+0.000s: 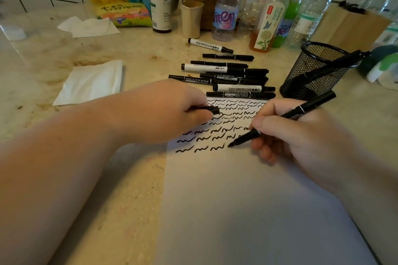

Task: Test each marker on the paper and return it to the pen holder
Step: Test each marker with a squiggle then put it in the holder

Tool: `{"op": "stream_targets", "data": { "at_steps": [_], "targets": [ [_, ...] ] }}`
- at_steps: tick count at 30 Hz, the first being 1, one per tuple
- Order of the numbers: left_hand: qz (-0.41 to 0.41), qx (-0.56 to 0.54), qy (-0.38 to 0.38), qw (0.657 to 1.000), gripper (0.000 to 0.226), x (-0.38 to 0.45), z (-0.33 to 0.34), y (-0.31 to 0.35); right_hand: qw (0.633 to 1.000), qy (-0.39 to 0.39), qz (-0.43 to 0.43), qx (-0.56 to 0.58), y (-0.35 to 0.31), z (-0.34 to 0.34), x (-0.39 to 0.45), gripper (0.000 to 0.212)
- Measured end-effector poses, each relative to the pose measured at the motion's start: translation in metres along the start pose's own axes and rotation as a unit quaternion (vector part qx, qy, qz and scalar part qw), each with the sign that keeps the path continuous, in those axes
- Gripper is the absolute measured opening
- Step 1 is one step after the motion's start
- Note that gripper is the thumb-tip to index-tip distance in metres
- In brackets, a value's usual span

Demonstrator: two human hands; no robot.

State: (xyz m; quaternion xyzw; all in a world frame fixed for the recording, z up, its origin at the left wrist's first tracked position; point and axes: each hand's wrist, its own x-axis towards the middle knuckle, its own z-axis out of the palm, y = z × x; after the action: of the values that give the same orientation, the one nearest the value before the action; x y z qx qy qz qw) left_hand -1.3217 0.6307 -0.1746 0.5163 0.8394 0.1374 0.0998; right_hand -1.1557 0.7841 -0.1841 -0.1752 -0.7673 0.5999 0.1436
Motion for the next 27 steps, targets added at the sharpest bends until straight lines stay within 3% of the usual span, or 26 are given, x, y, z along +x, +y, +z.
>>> {"op": "stream_targets", "data": {
  "at_steps": [13,27],
  "targets": [
    [0.005,-0.004,0.005,1.0,0.027,0.0005,0.0012,-0.0022,0.999,0.007,0.005,-0.032,-0.0035,0.0033,0.0003,0.032],
    [0.001,0.005,0.003,1.0,0.028,0.0003,0.0003,-0.0009,0.998,0.041,0.025,-0.035,-0.0003,-0.0017,0.0029,0.018]
  ]
}}
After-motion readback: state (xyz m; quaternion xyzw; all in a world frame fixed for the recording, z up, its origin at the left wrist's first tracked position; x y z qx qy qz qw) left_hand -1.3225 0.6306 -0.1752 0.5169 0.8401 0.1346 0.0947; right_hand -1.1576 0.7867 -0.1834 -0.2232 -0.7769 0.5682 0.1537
